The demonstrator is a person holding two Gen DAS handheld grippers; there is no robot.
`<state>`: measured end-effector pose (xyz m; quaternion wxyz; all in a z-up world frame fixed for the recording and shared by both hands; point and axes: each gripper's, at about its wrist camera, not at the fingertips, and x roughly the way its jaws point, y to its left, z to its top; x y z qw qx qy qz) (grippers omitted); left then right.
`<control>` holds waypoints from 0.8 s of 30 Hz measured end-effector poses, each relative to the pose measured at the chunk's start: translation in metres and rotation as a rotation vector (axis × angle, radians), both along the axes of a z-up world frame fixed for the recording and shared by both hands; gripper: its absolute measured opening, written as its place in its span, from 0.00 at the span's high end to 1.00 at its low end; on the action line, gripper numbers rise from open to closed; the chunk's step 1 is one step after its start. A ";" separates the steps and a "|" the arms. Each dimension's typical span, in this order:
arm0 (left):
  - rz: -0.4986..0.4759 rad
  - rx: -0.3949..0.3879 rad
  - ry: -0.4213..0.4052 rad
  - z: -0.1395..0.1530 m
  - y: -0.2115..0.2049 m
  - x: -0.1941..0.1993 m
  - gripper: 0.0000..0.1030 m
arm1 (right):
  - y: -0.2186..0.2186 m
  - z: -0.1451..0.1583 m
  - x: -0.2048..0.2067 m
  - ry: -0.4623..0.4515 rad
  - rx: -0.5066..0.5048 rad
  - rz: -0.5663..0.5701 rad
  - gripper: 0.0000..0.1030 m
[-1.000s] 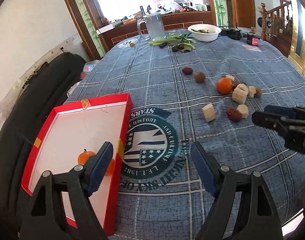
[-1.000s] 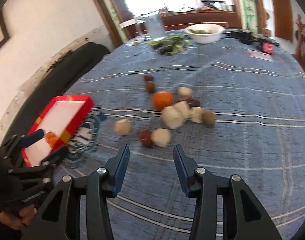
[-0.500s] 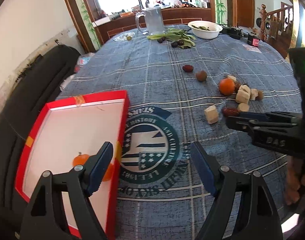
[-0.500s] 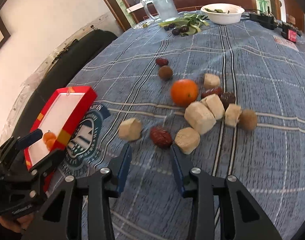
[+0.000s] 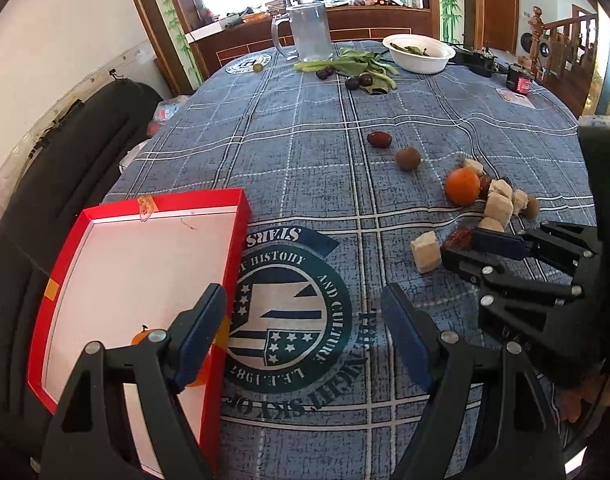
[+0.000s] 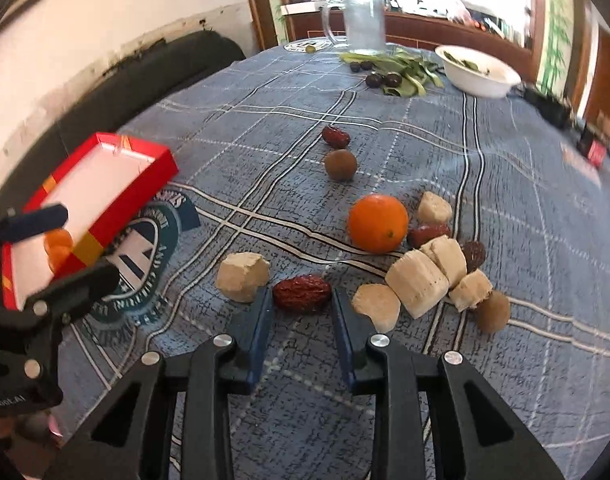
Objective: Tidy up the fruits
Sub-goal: 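Grasp a red date with the right gripper while the left grasps a tan cube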
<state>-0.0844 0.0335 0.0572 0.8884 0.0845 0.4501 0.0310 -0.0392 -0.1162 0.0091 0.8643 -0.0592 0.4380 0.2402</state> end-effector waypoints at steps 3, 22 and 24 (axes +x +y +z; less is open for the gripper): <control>-0.013 -0.009 0.002 0.002 -0.005 0.002 0.22 | -0.005 0.001 0.001 0.004 0.019 -0.006 0.72; -0.110 -0.194 0.143 -0.041 -0.053 0.049 0.77 | -0.089 0.017 -0.020 -0.022 0.347 -0.161 0.72; -0.124 -0.213 0.129 -0.040 -0.054 0.047 0.80 | -0.088 0.019 -0.021 -0.037 0.359 -0.158 0.72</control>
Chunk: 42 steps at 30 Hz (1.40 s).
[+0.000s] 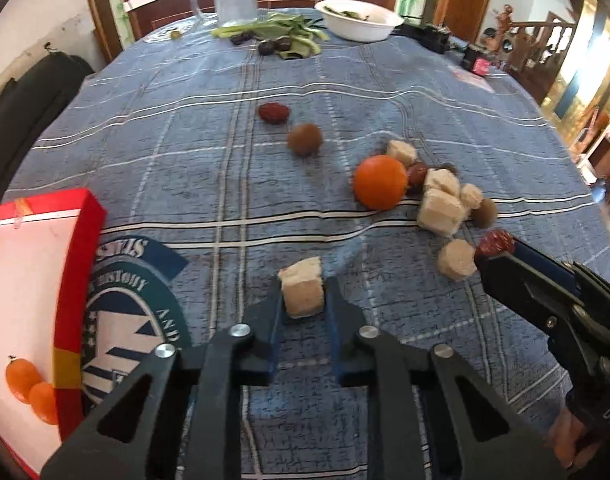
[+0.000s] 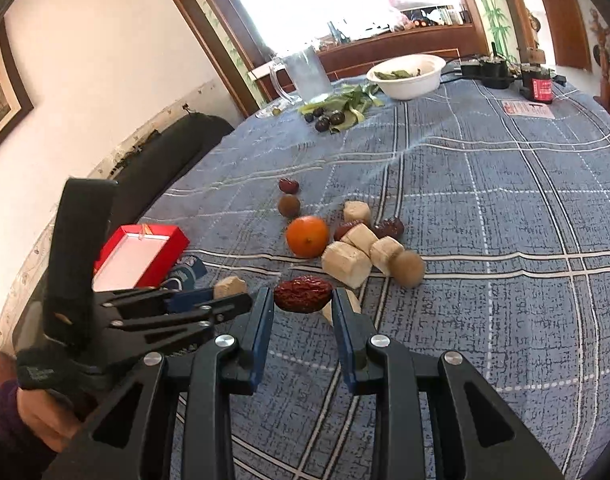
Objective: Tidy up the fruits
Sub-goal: 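Grasp a red date with the right gripper while the left grasps a tan cube, then carry the date and cube over the red tray and open both grippers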
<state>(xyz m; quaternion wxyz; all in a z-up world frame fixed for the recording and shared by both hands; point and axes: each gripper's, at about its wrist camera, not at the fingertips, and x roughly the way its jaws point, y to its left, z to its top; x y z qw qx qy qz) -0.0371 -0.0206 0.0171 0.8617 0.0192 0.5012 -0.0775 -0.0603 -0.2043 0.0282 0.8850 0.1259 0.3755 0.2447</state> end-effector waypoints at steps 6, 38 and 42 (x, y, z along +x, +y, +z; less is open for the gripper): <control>0.021 -0.008 -0.064 0.017 0.010 -0.020 0.80 | 0.000 0.003 -0.002 -0.036 0.024 0.011 0.72; 0.527 0.229 -0.270 0.039 0.258 -0.155 0.80 | 0.271 0.015 -0.091 -0.075 -0.096 0.477 0.72; 0.532 0.240 -0.231 0.027 0.260 -0.152 0.80 | 0.282 0.005 -0.094 -0.059 -0.138 0.490 0.72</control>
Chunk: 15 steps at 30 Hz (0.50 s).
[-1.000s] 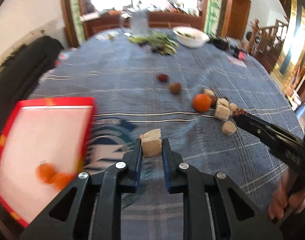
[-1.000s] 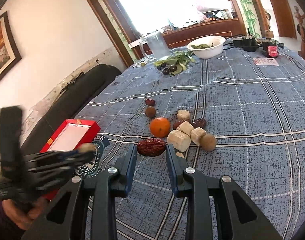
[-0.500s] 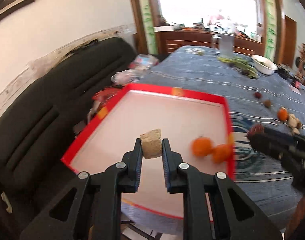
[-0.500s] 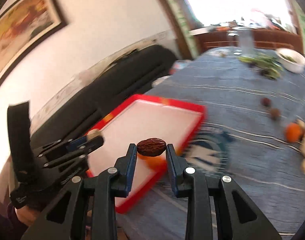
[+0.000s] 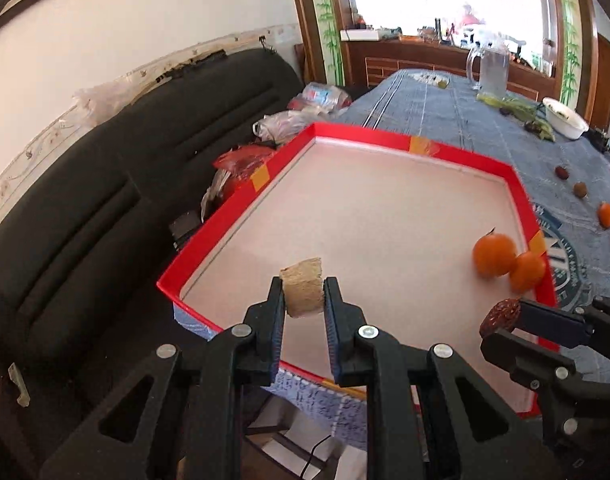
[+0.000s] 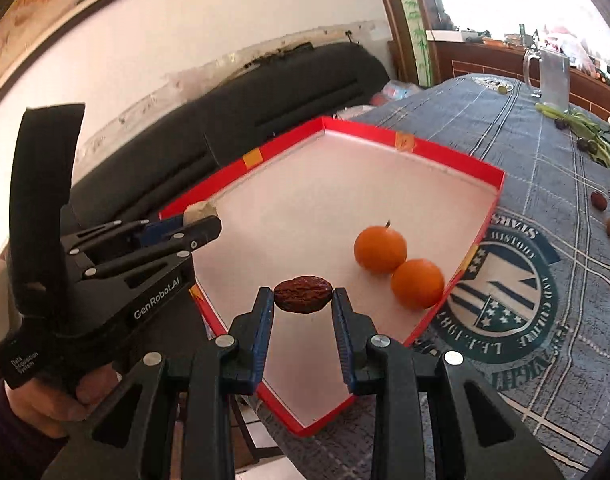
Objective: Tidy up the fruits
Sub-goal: 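Carry the date and cube over the red tray and open both grippers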
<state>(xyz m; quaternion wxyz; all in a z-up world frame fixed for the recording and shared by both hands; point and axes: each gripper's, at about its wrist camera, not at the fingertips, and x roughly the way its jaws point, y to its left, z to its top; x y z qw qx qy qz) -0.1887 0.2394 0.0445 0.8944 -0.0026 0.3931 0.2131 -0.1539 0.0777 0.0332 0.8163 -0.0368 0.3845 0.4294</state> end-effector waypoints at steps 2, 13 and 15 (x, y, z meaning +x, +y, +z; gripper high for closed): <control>0.005 0.004 0.020 -0.004 0.001 0.002 0.79 | 0.003 -0.006 0.000 0.008 -0.016 0.000 0.71; 0.002 0.061 0.012 0.004 -0.012 -0.005 0.31 | -0.018 0.000 0.004 0.039 0.046 -0.020 0.58; -0.014 0.068 0.003 0.010 -0.018 -0.004 0.31 | -0.031 0.005 0.005 0.034 0.072 -0.038 0.58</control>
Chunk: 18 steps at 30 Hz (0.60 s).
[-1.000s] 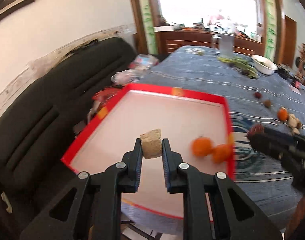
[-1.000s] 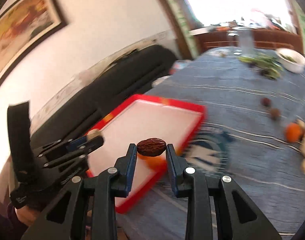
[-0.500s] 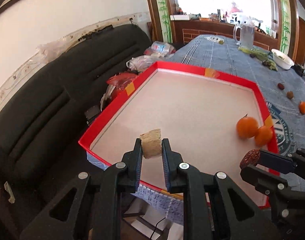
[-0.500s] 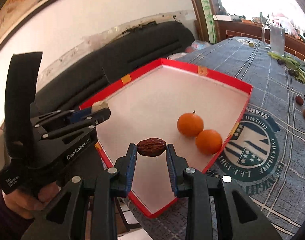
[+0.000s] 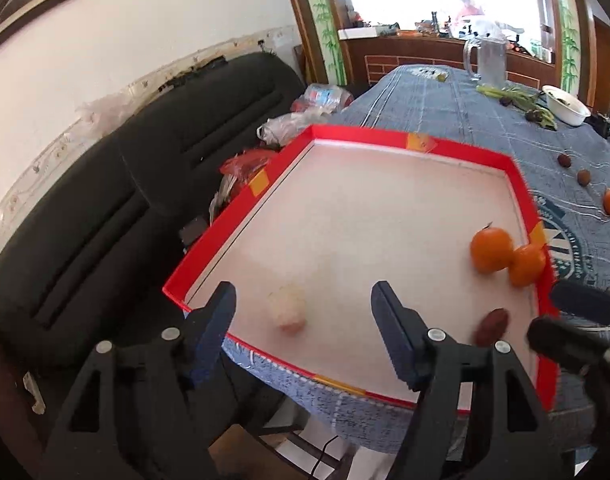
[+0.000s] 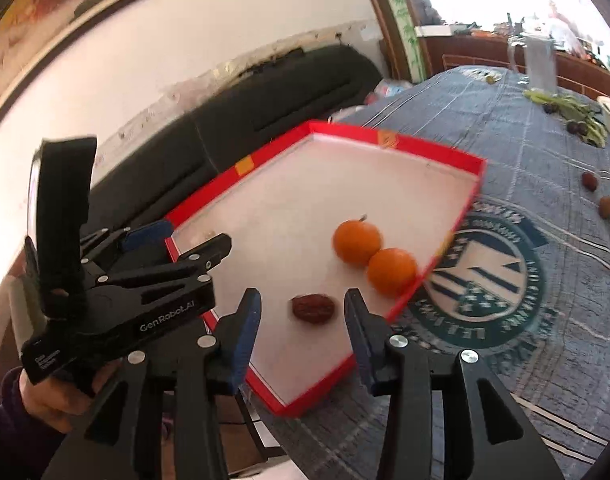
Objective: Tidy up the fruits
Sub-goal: 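Carry the date and cube over the red tray and open both grippers, then grasp a brown round fruit with the right gripper while the left grasps a tan round cake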
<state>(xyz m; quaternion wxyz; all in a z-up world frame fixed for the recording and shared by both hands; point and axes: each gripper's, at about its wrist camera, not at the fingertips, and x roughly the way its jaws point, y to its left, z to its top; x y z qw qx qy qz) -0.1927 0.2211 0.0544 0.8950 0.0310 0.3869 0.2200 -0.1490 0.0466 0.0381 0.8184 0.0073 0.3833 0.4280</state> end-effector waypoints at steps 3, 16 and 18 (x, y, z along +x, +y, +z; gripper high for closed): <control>-0.038 0.010 -0.013 0.007 -0.014 0.000 0.25 | -0.026 0.006 0.003 -0.003 0.028 -0.047 0.57; -0.256 0.052 0.015 0.014 -0.111 0.013 0.15 | -0.151 0.010 0.020 0.007 0.090 -0.299 0.55; -0.299 0.046 0.024 0.015 -0.126 0.018 0.15 | -0.179 0.008 0.021 0.015 0.089 -0.353 0.55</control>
